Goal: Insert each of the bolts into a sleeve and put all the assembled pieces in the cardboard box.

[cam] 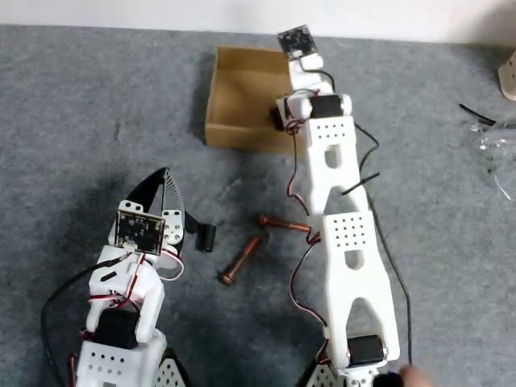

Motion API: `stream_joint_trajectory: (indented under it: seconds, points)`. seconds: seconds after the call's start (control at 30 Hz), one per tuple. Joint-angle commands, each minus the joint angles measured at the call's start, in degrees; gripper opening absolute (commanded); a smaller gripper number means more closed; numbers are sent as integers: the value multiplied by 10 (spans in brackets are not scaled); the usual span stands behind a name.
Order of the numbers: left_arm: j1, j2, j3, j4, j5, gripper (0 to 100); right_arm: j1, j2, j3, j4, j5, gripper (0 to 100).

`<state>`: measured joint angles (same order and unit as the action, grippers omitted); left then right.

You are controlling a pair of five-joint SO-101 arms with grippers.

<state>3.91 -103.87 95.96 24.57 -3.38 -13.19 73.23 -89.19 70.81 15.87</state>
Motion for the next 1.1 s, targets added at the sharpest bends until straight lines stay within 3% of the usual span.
stream_joint_trajectory:
  seconds: [0.0, 0.2, 0.63, 1.07]
  points:
    - [8, 0, 13, -12, -3, 7, 17, -20, -46, 24, -5, 166]
    - [8, 0, 13, -11, -3, 7, 14, -52, -145, 117, -7, 166]
    - [8, 0, 13, -10, -3, 7, 6, -258, -127, 292, -5, 166]
    - [8, 0, 13, -5, -3, 7, -8, -393, -126, 304, -9, 166]
